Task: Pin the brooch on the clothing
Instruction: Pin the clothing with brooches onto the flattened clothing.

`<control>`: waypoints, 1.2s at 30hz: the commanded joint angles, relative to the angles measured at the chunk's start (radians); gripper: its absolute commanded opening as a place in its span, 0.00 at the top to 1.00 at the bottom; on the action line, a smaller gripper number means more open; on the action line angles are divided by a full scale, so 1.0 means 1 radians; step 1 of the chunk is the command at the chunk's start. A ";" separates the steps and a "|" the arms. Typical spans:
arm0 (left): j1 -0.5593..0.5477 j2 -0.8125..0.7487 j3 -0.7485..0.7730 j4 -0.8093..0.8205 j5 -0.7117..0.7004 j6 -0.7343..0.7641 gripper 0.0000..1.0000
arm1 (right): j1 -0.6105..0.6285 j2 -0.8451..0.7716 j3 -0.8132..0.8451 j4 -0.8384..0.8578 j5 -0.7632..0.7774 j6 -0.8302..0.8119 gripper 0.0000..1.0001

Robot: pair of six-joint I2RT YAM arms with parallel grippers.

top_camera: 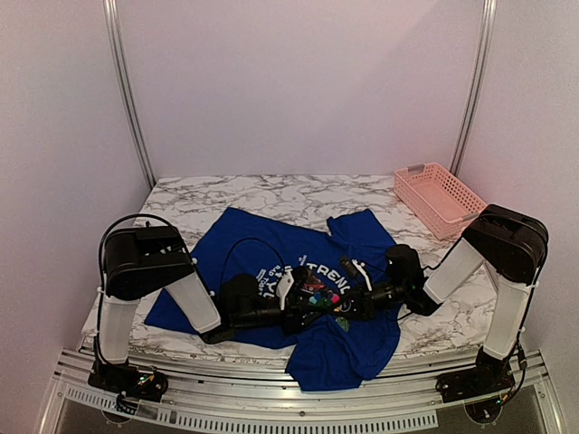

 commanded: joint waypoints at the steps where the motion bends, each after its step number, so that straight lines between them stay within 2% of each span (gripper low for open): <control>1: -0.004 -0.040 -0.011 0.020 -0.023 -0.008 0.63 | -0.005 0.018 -0.005 0.016 0.001 0.000 1.00; 12: 0.002 -0.062 -0.025 -0.013 -0.008 -0.019 0.69 | -0.006 0.022 0.001 0.014 -0.001 0.000 1.00; 19: 0.003 -0.063 -0.021 -0.038 0.024 -0.018 0.69 | -0.006 0.022 0.001 0.014 -0.003 0.000 1.00; 36: 0.012 -0.011 0.043 -0.055 0.159 0.014 0.78 | -0.005 -0.016 -0.049 0.090 -0.035 -0.019 1.00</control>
